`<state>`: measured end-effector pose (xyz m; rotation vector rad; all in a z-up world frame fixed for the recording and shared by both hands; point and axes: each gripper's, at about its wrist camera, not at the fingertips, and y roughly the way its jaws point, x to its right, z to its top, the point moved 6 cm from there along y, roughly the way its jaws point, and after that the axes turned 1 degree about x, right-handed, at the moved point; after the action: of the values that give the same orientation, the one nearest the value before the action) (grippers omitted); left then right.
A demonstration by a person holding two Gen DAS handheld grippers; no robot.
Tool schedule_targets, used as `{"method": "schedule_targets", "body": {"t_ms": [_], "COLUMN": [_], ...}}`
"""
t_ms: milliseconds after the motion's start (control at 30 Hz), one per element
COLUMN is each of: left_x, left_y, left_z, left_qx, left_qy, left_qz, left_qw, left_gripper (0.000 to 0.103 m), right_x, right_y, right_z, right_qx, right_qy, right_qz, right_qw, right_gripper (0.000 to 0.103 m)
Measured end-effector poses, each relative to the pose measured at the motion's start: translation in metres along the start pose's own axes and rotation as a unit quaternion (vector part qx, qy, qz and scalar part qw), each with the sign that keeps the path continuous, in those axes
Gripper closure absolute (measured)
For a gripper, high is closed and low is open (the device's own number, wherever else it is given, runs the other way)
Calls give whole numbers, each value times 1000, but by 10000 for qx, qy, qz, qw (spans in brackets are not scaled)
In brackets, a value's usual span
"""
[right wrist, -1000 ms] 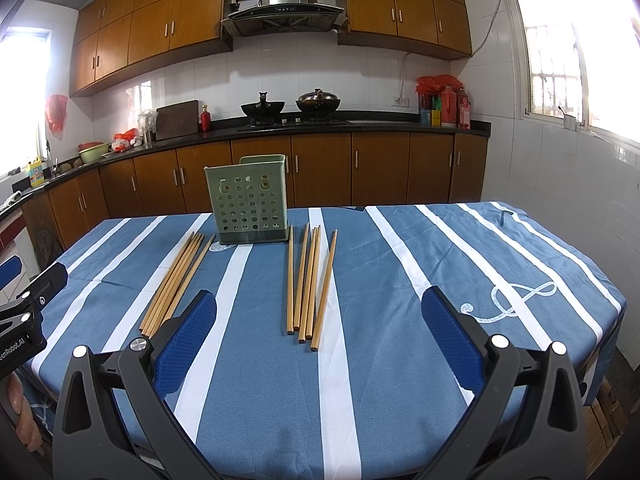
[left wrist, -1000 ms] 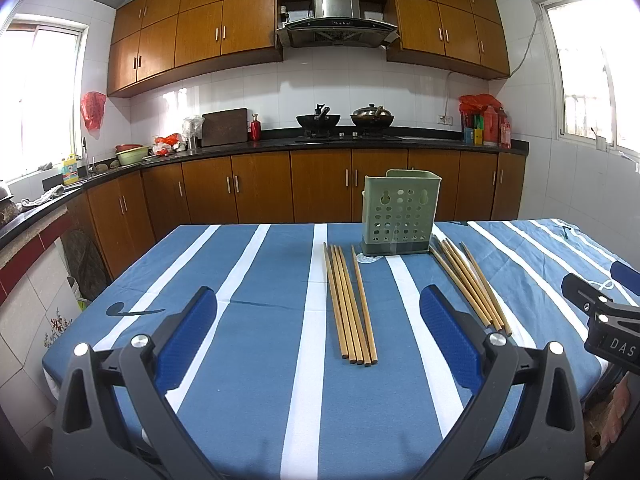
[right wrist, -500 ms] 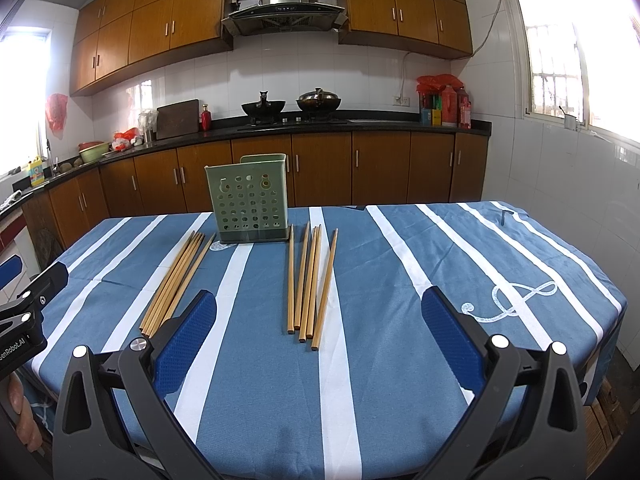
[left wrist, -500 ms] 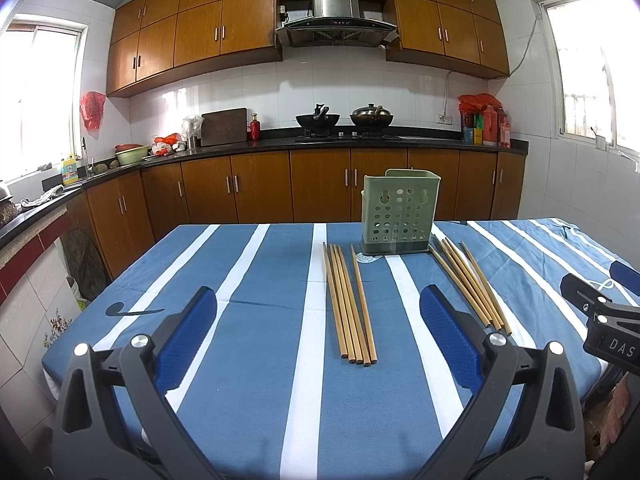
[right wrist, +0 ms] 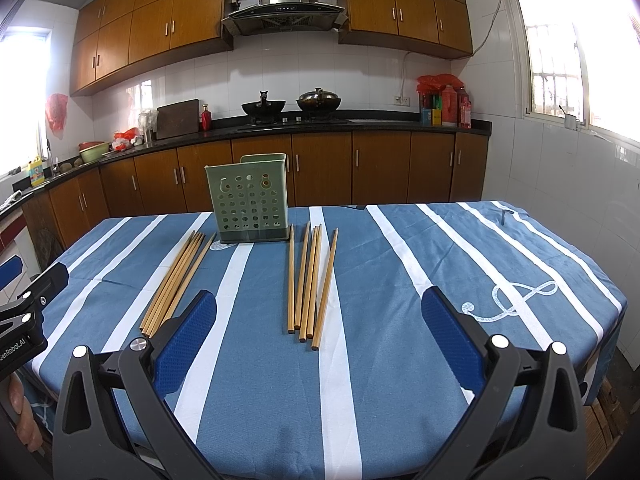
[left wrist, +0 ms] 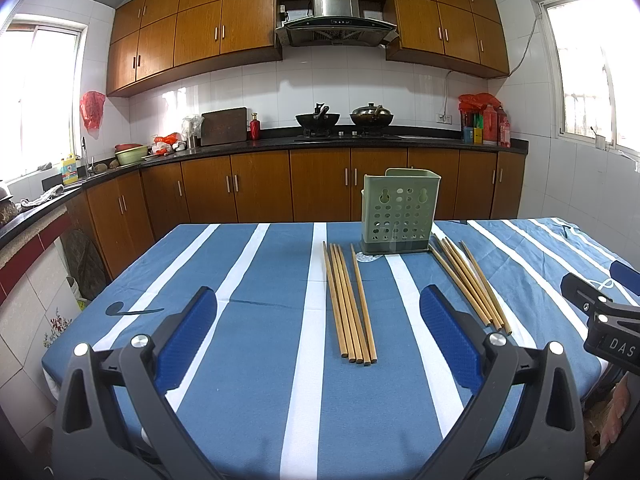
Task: Organize utensils
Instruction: 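Lower the left tool to a chopstick while the right tool lowers to another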
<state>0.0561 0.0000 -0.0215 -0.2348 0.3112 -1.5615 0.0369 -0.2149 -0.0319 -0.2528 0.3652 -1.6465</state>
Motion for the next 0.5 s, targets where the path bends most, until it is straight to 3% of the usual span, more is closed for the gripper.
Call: {"method": "schedule_targets", "body": {"t_ms": [367, 500], "left_x": [-1, -7], "left_y": [1, 10], "left_z": [0, -2], "left_qx": [-28, -244], "left_qy": [-7, -97], "left_qz": [15, 47], "left_qw": [10000, 9996], "left_gripper": [4, 4], "right_x": [1, 3], "right_y": [-2, 3], "right_z": [-1, -4], "right_qx": [-13, -137], "right_qy": [6, 56], "right_qz": [-1, 11], "right_qw": [10000, 9999], "right_gripper": [2, 2]}}
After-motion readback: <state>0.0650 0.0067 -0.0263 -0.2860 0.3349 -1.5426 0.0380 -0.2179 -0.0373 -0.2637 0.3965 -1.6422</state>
